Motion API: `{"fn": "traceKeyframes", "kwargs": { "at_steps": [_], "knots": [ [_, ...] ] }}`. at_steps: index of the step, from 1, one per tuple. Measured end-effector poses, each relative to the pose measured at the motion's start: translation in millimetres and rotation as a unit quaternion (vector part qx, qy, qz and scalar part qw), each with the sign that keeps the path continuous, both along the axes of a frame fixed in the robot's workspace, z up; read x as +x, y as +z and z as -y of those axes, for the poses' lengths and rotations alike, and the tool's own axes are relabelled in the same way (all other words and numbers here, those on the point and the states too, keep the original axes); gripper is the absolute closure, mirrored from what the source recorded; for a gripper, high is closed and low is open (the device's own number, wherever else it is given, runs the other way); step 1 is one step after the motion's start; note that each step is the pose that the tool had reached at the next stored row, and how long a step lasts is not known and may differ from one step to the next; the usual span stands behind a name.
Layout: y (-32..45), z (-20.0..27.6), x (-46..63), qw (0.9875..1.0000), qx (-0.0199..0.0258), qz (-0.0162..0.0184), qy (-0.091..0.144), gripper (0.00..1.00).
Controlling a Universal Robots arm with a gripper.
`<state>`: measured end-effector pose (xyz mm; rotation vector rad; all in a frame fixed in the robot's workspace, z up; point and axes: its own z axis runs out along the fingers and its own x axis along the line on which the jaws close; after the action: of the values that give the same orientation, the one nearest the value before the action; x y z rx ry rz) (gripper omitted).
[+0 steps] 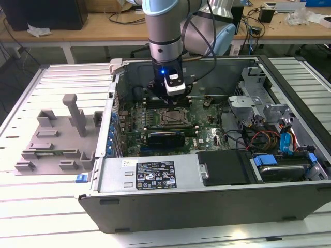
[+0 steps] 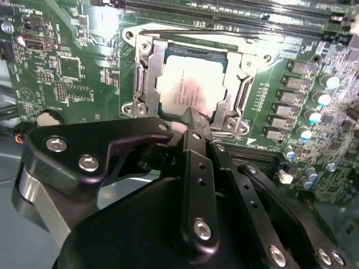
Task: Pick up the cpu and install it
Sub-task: 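Install the first cpu locking lever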
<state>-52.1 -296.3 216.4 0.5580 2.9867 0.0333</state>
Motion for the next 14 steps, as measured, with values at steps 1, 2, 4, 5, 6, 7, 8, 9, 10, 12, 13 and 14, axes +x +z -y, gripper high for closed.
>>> {"fn": "traceKeyframes", "kwargs": {
  "at_steps": [1, 2, 4, 5, 6, 7, 8, 9, 10, 12, 13, 14],
  "knots": [
    [-0.1, 0.6, 0.0, 1.0000, -0.0015, -0.0004, 0.004, 0.89],
    [-0.1, 1.2, 0.0, 1.0000, -0.0023, -0.0009, 0.007, 0.89],
    [-0.5, 2.4, 0.0, 0.9999, -0.0030, -0.0015, 0.014, 0.89],
    [-0.7, 2.9, 0.0, 0.9998, -0.0033, -0.0018, 0.017, 0.89],
    [-0.9, 3.5, 0.0, 0.9998, -0.0035, -0.0020, 0.020, 0.89],
    [-1.0, 4.2, 0.0, 0.9997, -0.0038, -0.0024, 0.023, 0.89],
    [-1.4, 5.8, 0.0, 0.9996, -0.0043, -0.0030, 0.028, 0.89],
    [-1.7, 7.4, 0.0, 0.9995, -0.0048, -0.0035, 0.031, 0.89],
    [-2.0, 9.2, 0.0, 0.9994, -0.0053, -0.0040, 0.035, 0.89],
    [-2.4, 11.8, 0.0, 0.9992, -0.0060, -0.0045, 0.040, 0.89],
    [-2.7, 14.1, 0.0, 0.9989, -0.0062, -0.0047, 0.045, 0.89],
    [-3.1, 15.8, 0.0, 0.9987, -0.0063, -0.0050, 0.050, 0.89]
  ]
}}
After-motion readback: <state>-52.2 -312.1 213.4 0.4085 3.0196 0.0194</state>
